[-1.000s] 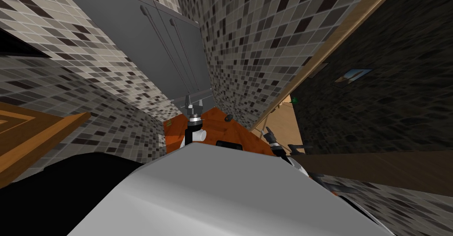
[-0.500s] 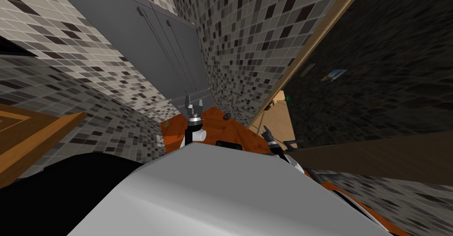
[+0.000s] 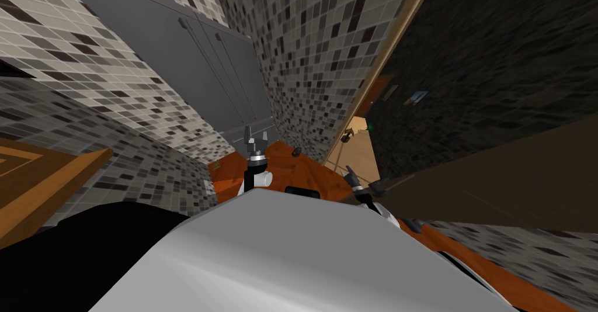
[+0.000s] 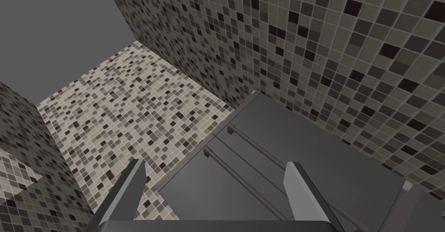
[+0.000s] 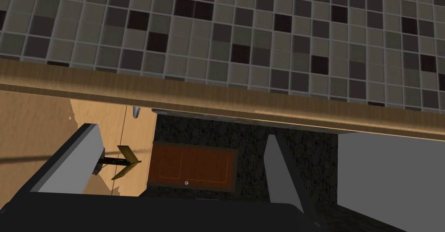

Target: Pull the door open

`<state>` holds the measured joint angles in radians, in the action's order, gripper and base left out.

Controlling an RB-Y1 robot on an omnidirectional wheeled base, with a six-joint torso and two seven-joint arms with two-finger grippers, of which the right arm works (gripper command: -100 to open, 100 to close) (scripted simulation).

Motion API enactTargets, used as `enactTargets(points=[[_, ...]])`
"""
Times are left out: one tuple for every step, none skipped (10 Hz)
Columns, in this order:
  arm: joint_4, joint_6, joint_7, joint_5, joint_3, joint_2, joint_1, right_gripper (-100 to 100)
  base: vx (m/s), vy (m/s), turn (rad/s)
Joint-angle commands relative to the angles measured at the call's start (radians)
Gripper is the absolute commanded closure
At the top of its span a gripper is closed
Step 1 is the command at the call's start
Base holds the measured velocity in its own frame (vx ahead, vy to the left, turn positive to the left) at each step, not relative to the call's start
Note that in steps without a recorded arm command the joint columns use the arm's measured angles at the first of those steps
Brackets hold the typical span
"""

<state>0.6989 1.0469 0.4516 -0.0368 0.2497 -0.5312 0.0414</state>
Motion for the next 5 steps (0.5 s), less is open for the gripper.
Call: enactTargets(points=[[-0.004,0.001,0.005,0.014,-0.009,-0.019,-0.009,-100,-0.148,-0.092,-0.1],[0.001,0.0,0.009,0.027,-0.01,-0.019,-0.012,-100,-0.124,-0.096,-0.121],[0.005,-0.002,0.013,0.04,-0.011,-0.019,-0.015,-100,-0.154,-0.116,-0.164],[0.007,-0.002,0.015,0.047,-0.012,-0.019,-0.017,-100,-0.165,-0.091,-0.097],[0.011,-0.004,0.019,0.061,-0.013,-0.019,-0.02,-100,-0.183,-0.088,-0.13]])
